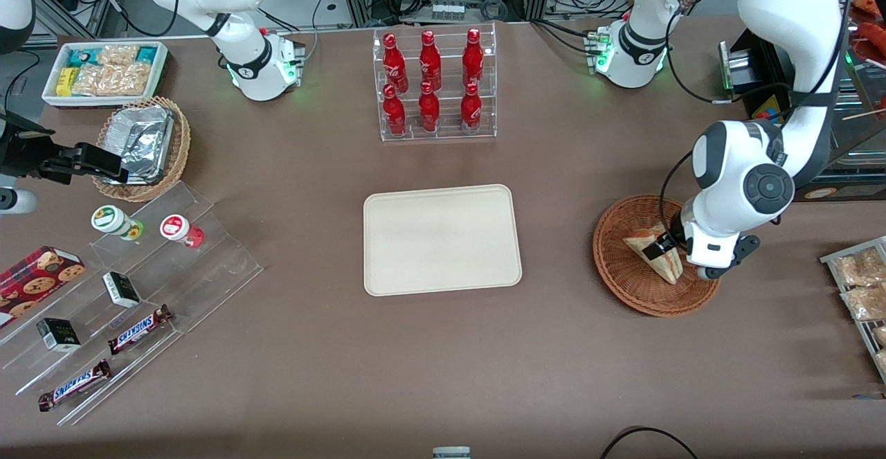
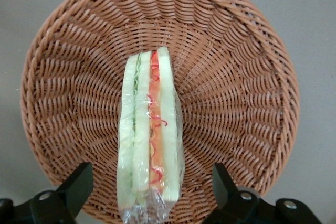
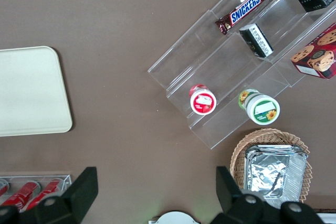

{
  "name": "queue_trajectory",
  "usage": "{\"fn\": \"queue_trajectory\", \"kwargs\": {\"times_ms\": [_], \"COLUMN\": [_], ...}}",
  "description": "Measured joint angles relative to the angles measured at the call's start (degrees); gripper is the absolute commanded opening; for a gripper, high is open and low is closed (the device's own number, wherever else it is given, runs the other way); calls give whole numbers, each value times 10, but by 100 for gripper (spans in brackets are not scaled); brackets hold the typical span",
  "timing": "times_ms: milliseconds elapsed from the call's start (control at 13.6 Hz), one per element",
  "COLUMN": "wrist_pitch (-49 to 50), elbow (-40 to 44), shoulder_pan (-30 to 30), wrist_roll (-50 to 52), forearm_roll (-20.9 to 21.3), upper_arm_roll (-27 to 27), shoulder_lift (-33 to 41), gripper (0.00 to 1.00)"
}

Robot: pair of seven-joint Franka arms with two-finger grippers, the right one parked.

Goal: Place sandwich from basket to tray
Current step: 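Lower the left gripper around the upright sandwich and close on it, then lift the sandwich and carry it with the left gripper over the cream tray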

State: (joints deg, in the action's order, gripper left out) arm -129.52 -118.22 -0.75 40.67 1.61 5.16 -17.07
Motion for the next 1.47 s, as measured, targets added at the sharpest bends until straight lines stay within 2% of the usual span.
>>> {"fn": "queue_trajectory", "kwargs": {"times_ms": [147,221,368,441,662,956,1176,1471], "wrist_pitch": [-14,-22,-35,-36,-19,101,174,179], "elbow": [-4,-8,-17,-18,-14,67,138,172], "shoulder_pan": [0,1,1,1,1,-8,-37,-102], "wrist_roll": [4,5,7,7,6,-11,-39,-46], "forearm_roll": [0,-1,-1,-1,-1,-1,-1,-26], "upper_arm_roll": [0,-1,-1,-1,-1,4,7,27], "shoulder_lift": [-11,-16,-22,-24,-21,-8,-5,-23], "gripper": [100,89,15,0,0,0,0,0]}}
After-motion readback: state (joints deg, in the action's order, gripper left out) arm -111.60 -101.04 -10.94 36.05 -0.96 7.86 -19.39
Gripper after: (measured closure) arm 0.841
